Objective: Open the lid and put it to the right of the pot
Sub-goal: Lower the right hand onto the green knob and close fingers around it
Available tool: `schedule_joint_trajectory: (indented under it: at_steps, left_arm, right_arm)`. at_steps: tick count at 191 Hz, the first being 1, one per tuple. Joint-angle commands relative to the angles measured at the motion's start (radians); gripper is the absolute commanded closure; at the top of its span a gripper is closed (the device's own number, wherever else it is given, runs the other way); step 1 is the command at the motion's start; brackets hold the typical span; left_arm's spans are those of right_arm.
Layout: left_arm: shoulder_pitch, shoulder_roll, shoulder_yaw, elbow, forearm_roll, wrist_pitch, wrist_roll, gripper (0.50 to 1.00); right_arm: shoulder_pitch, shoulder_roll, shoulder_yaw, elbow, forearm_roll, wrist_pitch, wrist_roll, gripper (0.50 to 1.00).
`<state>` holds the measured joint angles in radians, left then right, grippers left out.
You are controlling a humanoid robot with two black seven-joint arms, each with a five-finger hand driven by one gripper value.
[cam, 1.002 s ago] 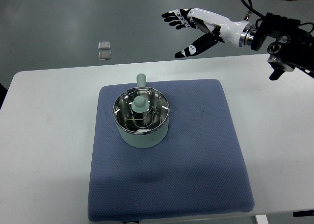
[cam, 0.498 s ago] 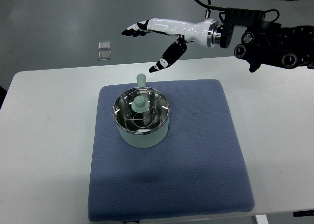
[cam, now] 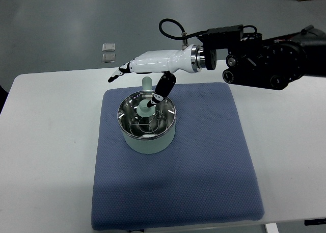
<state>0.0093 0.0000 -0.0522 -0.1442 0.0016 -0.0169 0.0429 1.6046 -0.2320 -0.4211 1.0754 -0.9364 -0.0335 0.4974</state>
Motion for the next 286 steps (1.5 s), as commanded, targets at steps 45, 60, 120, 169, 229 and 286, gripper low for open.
schedule_joint_trajectory:
  at_steps: [45,60,120,169,229,286]
  left_arm:
    - [0.000,0.000,0.000,0.000,0.000,0.000,0.000,0.500]
    - [0.000,0.000,0.000,0.000,0.000,0.000,0.000,0.500]
    - [0.000,0.000,0.000,0.000,0.000,0.000,0.000,0.500]
    - [0.000,0.000,0.000,0.000,0.000,0.000,0.000,0.500]
    - [0.000,0.000,0.000,0.000,0.000,0.000,0.000,0.500]
    - [0.000,0.000,0.000,0.000,0.000,0.000,0.000,0.500]
  right_arm:
    - [-0.003,0.028,-0.031,0.000,-0.125,0.009,-0.073,0.668]
    - [-0.005,0.030,-0.033,0.000,-0.125,0.010,-0.077,0.671]
    - [-0.019,0.034,-0.048,-0.003,-0.144,0.009,-0.148,0.734]
    - [-0.015,0.033,-0.048,-0.002,-0.154,0.009,-0.148,0.771]
    - [-0.017,0.034,-0.048,-0.003,-0.162,0.004,-0.172,0.785]
    - [-0.014,0.073,-0.047,-0.003,-0.160,0.006,-0.177,0.785]
